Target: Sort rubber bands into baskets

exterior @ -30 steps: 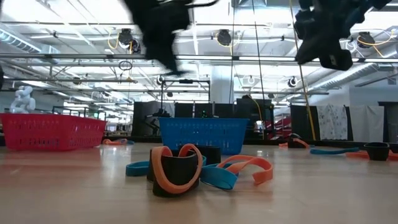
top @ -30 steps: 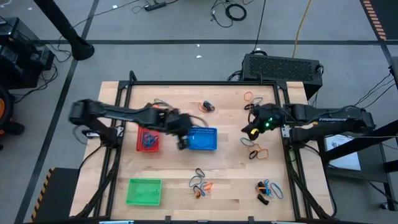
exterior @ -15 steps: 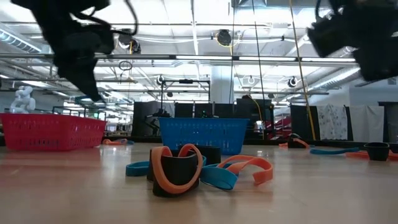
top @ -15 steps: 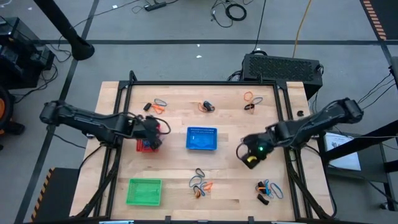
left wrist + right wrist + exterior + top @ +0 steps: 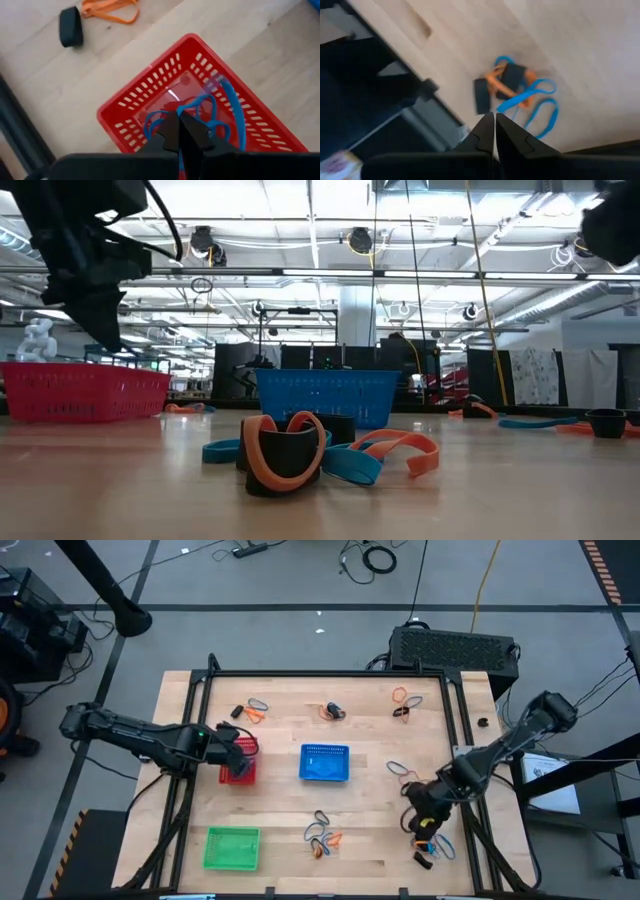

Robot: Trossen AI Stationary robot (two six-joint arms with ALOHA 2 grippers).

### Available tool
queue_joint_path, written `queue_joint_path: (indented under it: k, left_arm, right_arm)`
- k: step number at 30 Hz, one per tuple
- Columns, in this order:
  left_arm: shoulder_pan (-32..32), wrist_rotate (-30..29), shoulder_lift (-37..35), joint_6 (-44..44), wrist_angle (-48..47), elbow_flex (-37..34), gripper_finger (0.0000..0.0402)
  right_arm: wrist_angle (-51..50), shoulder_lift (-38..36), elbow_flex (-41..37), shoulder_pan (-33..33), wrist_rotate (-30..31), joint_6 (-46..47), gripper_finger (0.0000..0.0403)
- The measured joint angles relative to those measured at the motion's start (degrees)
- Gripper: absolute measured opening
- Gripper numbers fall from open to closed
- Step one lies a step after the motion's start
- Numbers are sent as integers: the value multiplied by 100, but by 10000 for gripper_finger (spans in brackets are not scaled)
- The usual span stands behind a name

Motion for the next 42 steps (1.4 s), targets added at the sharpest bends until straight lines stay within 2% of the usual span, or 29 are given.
queue_joint_path:
  k: [3,7,12,17,23,39,42]
  left_arm:
    - [-1,159,75,-20,-1,0,14]
    - [-2,147,228,-369,4,0,32]
    - [-2,149,404,-266,1,0,69]
    - [-2,151,495,-291,32,0,124]
    - [-2,304,525,-291,25,38,175]
    - [-2,430,520,-86,43,212,187]
    - [0,529,517,212,279,212,187]
  right_arm:
    - [-229,31,2,283,469,57,9]
    - [-324,227,2,627,493,-210,20]
    - [-286,557,5,1003,488,-339,67]
    - [-351,947,7,1301,488,-53,116]
    - [83,1359,7,1624,470,-78,146]
    - [165,2266,7,2128,467,232,151]
    - [314,2387,7,2209,459,347,146]
